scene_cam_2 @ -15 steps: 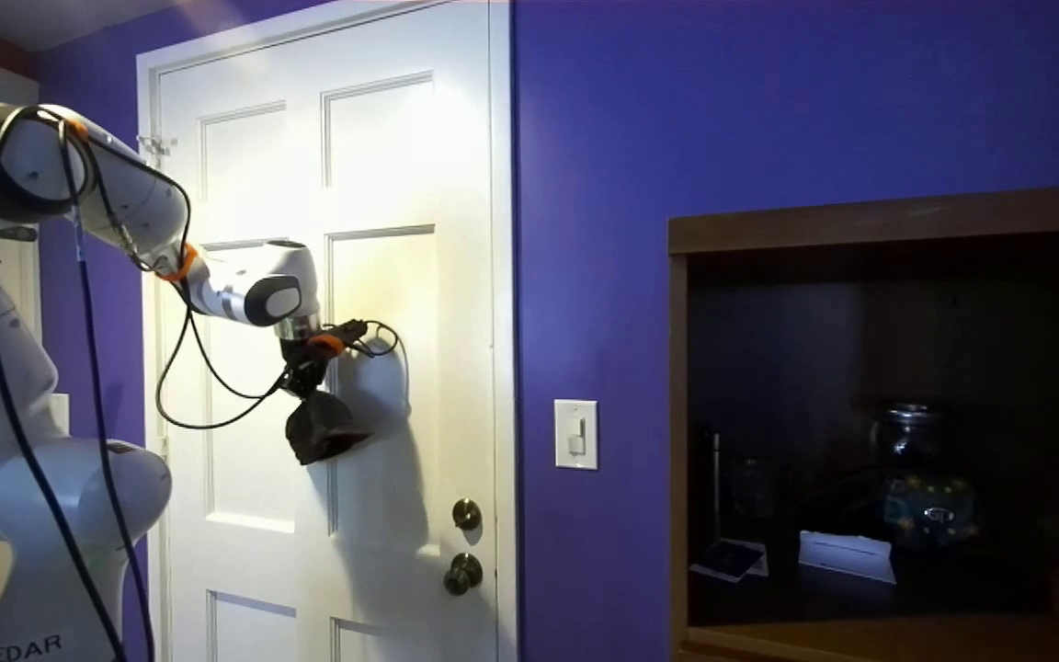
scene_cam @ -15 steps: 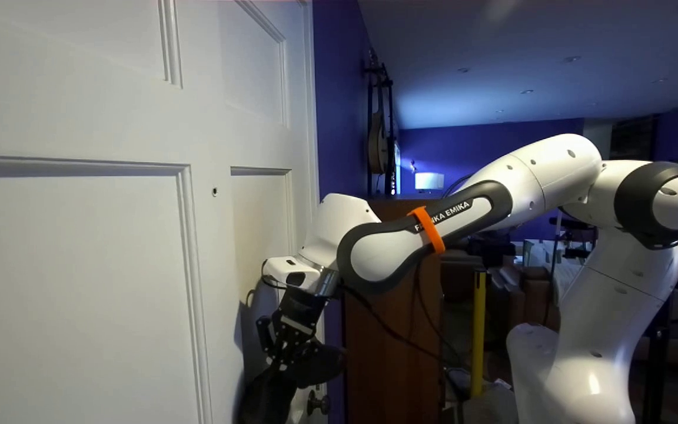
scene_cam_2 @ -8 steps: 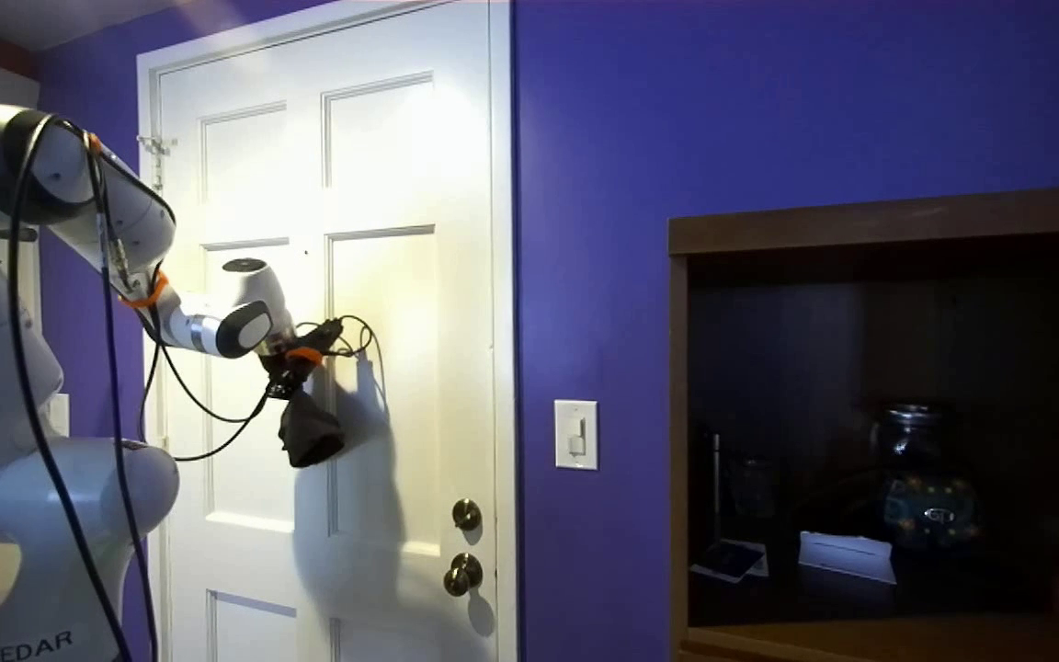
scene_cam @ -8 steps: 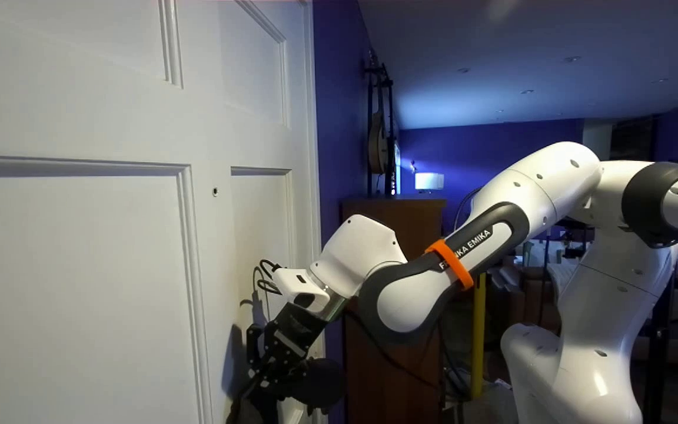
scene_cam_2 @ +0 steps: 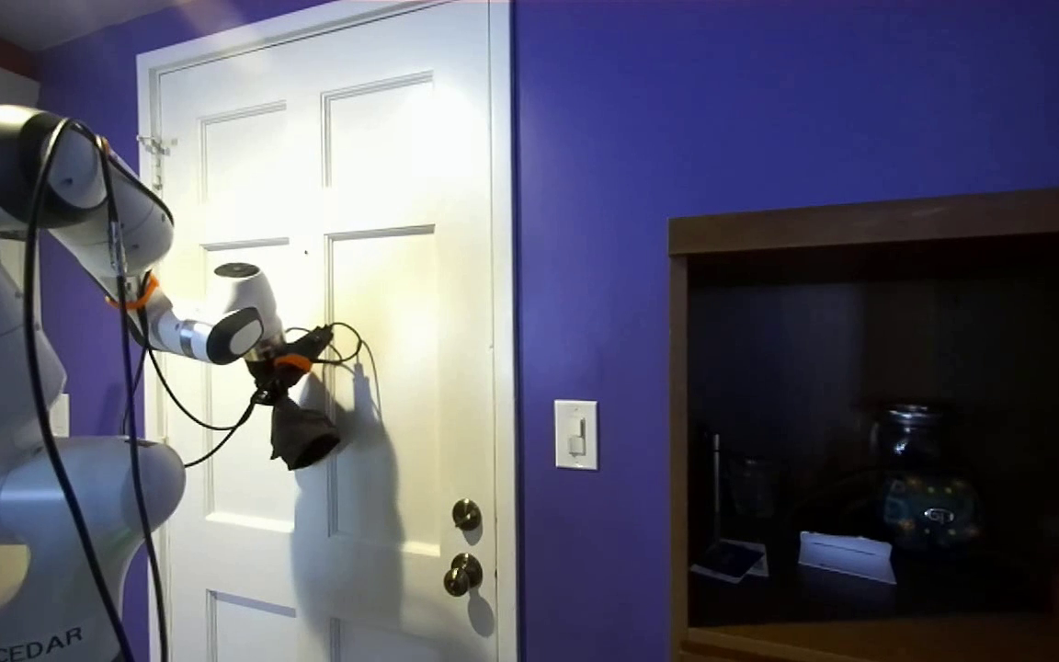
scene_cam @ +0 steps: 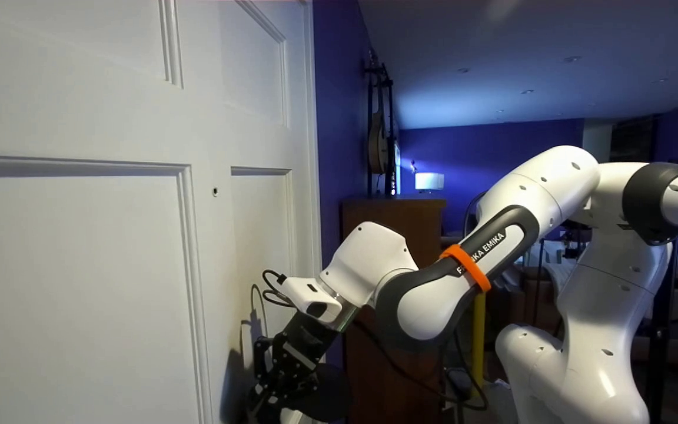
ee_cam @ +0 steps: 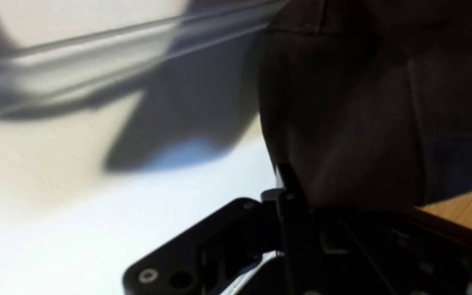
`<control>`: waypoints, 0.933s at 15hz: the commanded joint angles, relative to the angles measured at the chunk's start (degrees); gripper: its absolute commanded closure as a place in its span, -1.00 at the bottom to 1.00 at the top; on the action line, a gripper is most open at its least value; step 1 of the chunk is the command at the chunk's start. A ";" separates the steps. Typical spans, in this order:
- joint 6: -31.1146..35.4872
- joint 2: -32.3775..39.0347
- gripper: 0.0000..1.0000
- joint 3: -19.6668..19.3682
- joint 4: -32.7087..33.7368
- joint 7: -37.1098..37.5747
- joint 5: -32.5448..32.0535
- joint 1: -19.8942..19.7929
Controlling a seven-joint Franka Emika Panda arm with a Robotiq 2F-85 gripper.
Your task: Take the hat, then hang it on the door
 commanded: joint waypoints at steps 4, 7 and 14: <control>-3.07 -0.50 0.94 -4.25 0.41 -0.23 -0.62 2.54; -3.57 -2.01 0.98 -2.35 -0.40 1.83 -1.75 1.32; -3.08 -5.91 0.98 -3.03 -1.74 3.82 1.24 6.31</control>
